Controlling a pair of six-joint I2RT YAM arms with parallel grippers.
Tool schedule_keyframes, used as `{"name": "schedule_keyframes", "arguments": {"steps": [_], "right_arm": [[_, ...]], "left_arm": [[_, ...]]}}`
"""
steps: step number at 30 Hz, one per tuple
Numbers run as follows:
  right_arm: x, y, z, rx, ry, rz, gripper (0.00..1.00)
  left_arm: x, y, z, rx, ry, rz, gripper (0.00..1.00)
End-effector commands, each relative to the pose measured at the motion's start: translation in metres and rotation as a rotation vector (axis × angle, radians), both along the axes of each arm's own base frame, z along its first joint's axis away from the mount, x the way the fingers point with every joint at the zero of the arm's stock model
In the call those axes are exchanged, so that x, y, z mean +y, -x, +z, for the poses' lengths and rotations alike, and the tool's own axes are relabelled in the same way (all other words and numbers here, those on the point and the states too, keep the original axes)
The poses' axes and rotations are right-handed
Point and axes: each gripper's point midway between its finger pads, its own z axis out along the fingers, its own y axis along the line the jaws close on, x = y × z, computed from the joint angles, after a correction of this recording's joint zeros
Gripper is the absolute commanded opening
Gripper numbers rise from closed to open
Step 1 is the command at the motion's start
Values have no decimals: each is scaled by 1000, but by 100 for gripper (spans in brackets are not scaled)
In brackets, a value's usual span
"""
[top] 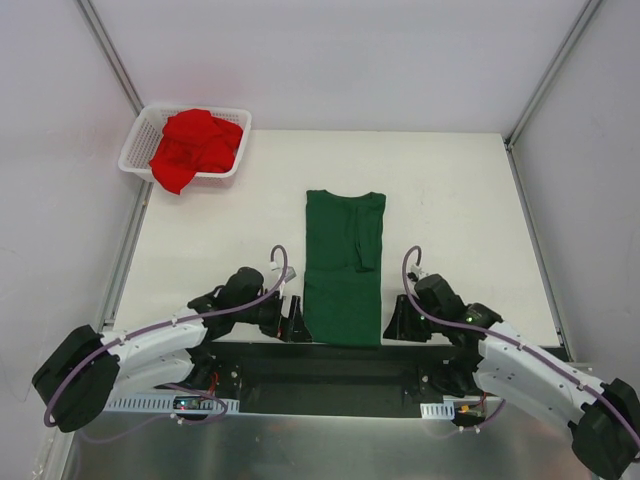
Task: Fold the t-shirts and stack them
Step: Grab one side of the 2/3 rectangular tshirt with both arms
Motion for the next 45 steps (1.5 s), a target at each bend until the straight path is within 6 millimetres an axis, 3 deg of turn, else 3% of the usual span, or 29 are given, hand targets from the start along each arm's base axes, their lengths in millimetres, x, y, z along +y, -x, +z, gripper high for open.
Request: {"name": "schedule_keyframes", "arguments": {"steps": [1,8,15,21,26,35,45], "right_arm": [[9,0,-6,0,-8,-34,39],[26,-3,-1,-27,-1,4,38],[26,-6,2,-37,11,5,38],[2,-1,9,-64,79,-15,38],[-3,3,14,-72,68,-27,38],[8,3,20,-63,17,-14,37],[22,-1,42,-86,-56,2,37]], "left_arm": [[4,2,-14,12,-33,19,82],[-3,-1,-17,18,-16,12,76],[-5,-1,-18,24,-11,5,76],[-3,3,-19,28,-9,3,76],[-2,4,-21,31,-13,2,76],[-2,5,-20,35,-7,-2,75],[0,7,-22,38,-8,3,75]]}}
